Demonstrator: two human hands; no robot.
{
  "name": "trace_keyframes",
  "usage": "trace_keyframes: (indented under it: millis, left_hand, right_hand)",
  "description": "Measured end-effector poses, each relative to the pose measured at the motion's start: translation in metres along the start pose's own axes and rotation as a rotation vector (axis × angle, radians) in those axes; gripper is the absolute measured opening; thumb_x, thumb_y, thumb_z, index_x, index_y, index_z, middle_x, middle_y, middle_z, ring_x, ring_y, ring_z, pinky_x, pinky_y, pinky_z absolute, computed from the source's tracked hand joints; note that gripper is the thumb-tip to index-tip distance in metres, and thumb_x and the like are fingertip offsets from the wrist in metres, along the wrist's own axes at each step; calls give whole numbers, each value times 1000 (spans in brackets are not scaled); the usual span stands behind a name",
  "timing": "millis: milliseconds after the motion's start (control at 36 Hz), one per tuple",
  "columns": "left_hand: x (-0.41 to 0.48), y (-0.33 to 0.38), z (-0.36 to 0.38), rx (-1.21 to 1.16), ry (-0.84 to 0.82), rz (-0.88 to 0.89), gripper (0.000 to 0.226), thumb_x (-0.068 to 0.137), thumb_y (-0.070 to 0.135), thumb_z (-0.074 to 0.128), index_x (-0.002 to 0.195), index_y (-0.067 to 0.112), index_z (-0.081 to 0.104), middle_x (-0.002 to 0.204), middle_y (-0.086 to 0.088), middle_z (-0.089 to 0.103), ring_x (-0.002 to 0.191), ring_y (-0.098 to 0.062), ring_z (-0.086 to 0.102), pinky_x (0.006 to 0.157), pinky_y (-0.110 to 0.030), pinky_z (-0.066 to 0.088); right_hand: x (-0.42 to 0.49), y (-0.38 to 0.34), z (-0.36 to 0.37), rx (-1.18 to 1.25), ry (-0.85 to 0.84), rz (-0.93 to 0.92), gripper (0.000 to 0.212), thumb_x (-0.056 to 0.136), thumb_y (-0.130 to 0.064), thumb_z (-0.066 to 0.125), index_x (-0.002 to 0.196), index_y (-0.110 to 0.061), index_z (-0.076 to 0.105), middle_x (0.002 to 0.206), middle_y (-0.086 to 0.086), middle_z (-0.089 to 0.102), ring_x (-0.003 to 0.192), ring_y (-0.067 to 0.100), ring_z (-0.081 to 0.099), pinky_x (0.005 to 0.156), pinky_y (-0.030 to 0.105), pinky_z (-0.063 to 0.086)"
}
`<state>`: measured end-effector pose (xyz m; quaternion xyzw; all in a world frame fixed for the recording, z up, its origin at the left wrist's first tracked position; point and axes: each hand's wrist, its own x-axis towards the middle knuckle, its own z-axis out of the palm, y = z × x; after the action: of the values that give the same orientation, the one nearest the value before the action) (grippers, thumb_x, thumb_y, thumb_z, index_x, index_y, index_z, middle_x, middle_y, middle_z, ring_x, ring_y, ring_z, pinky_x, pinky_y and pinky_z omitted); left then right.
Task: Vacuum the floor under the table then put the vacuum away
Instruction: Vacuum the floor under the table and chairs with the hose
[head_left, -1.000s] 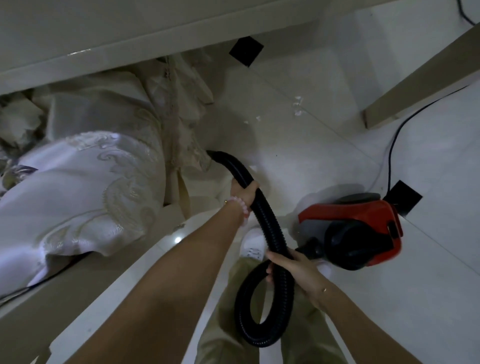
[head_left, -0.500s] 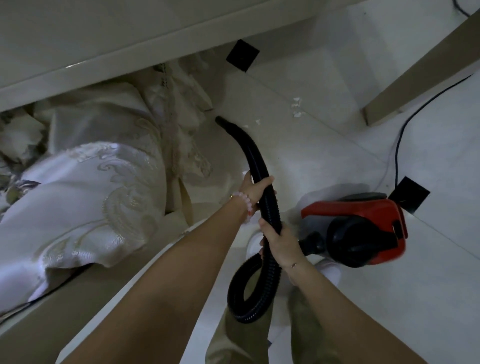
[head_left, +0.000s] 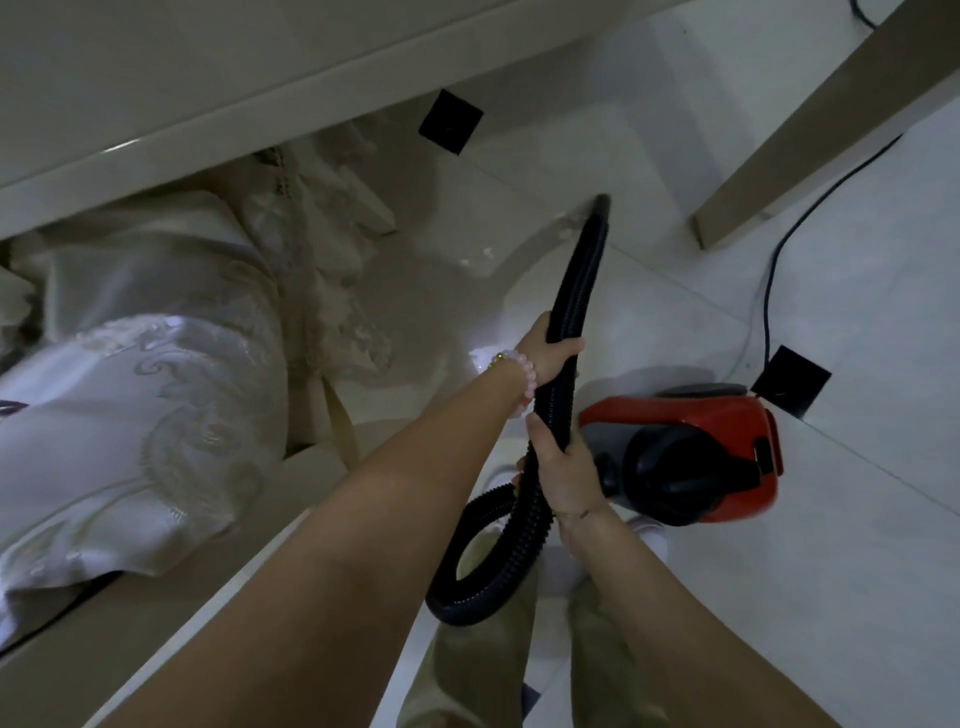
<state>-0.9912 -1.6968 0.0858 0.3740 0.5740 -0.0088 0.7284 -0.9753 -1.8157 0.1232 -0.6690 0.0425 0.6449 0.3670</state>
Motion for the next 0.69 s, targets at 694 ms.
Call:
trace_keyframes:
  millis: [694]
  left_hand:
    - [-5, -59, 8, 46, 486, -55, 50, 99, 19, 40, 140, -4, 22, 118, -20, 54, 103, -32, 58, 95, -35, 47]
  right_hand:
    - [-16, 11, -24, -177, -145, 127, 32, 89, -37, 60, 89, -8, 48, 61, 7, 54, 41, 13, 50, 40, 20, 46]
